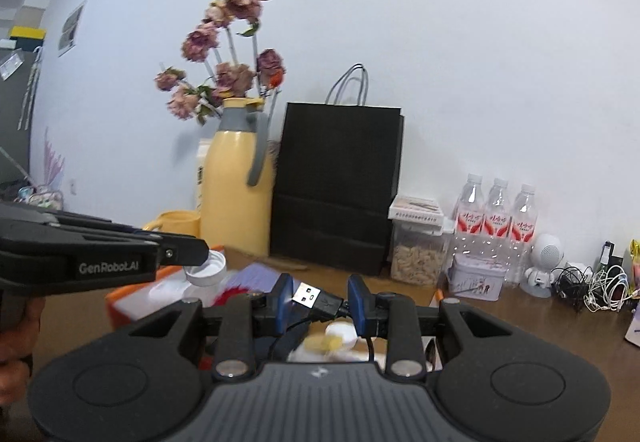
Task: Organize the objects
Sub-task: 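Carry the cable and the held item toward the box with both tools, then open both tools over the box to drop the cable and the item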
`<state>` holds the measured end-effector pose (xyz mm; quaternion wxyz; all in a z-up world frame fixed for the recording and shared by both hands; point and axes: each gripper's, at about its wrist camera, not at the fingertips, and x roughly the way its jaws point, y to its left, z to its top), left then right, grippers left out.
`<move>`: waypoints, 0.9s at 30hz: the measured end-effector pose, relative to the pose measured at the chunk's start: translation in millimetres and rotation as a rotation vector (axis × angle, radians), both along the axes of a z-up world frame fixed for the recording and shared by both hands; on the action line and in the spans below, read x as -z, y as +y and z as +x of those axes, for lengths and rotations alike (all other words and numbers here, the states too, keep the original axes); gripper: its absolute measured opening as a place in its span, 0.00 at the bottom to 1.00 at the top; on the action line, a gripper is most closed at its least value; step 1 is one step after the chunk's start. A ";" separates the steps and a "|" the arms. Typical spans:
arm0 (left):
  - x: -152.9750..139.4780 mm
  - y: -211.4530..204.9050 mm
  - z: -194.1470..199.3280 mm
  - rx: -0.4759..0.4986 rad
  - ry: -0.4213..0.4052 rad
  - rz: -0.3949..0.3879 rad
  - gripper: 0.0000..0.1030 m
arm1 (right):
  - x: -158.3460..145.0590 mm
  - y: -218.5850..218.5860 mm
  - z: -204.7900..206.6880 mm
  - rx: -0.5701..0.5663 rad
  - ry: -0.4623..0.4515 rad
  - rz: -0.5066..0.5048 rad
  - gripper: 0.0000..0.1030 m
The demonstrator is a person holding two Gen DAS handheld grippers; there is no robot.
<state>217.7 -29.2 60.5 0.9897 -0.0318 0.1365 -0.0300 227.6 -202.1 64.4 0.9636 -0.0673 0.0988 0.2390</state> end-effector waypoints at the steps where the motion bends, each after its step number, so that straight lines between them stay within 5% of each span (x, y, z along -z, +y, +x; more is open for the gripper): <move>1: -0.6 0.2 7.9 -0.010 0.002 -0.007 0.04 | -1.4 1.4 8.2 0.009 0.002 0.008 0.28; 13: 17.8 1.3 89.2 -0.099 0.058 -0.041 0.04 | 23.9 12.0 94.9 0.099 0.088 0.052 0.28; 23: 32.6 0.1 92.8 -0.080 0.095 -0.009 0.05 | 42.6 7.7 101.9 0.116 0.145 0.040 0.28; 27: 30.7 -0.6 86.2 -0.089 0.071 -0.002 0.14 | 44.0 4.2 101.4 0.127 0.157 0.051 0.33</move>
